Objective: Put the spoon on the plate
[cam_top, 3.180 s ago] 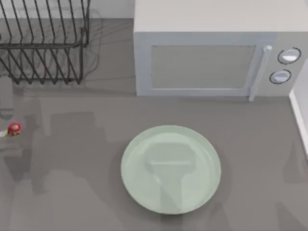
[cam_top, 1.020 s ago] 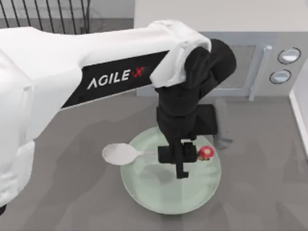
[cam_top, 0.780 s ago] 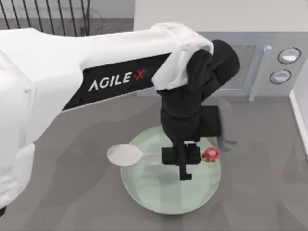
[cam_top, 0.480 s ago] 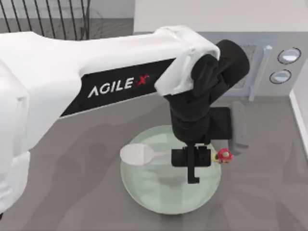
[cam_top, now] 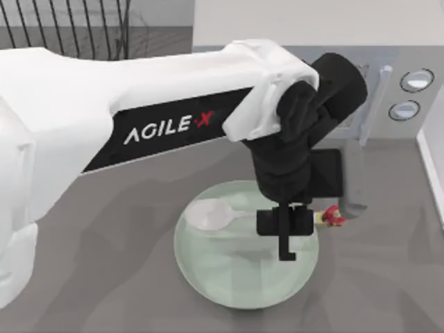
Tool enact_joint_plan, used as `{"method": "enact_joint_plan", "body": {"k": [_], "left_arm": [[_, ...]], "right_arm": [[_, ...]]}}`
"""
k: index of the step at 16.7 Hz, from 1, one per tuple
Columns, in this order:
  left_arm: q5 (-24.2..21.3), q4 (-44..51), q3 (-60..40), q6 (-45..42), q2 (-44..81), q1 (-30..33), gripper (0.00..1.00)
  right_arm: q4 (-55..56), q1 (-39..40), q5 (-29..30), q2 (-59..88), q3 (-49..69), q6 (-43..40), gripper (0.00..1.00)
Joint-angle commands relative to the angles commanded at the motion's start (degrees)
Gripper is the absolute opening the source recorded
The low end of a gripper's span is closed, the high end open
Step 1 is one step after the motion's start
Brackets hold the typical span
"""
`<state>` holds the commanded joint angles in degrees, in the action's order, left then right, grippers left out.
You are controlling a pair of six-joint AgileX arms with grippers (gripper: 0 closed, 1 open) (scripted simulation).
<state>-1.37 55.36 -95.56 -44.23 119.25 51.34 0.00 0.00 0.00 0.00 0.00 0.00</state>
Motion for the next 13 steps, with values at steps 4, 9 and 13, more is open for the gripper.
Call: {"method": "enact_joint_plan", "body": {"k": [4, 9, 13], "left_arm": [[1.26, -0.16, 0.61, 0.99, 0.79, -1.26, 0.0], [2.02, 0.68, 2.09, 2.18, 3.26, -2.77, 0.0], [1.69, 0.89, 4.1, 2.48, 5.32, -3.14, 0.0]], "right_arm": [[0.0, 0.0, 0.0, 0.0, 0.0, 0.0, 1.0], [0.0, 0.0, 0.0, 0.0, 0.0, 0.0, 1.0], [0.0, 0.0, 0.0, 0.0, 0.0, 0.0, 1.0]]}}
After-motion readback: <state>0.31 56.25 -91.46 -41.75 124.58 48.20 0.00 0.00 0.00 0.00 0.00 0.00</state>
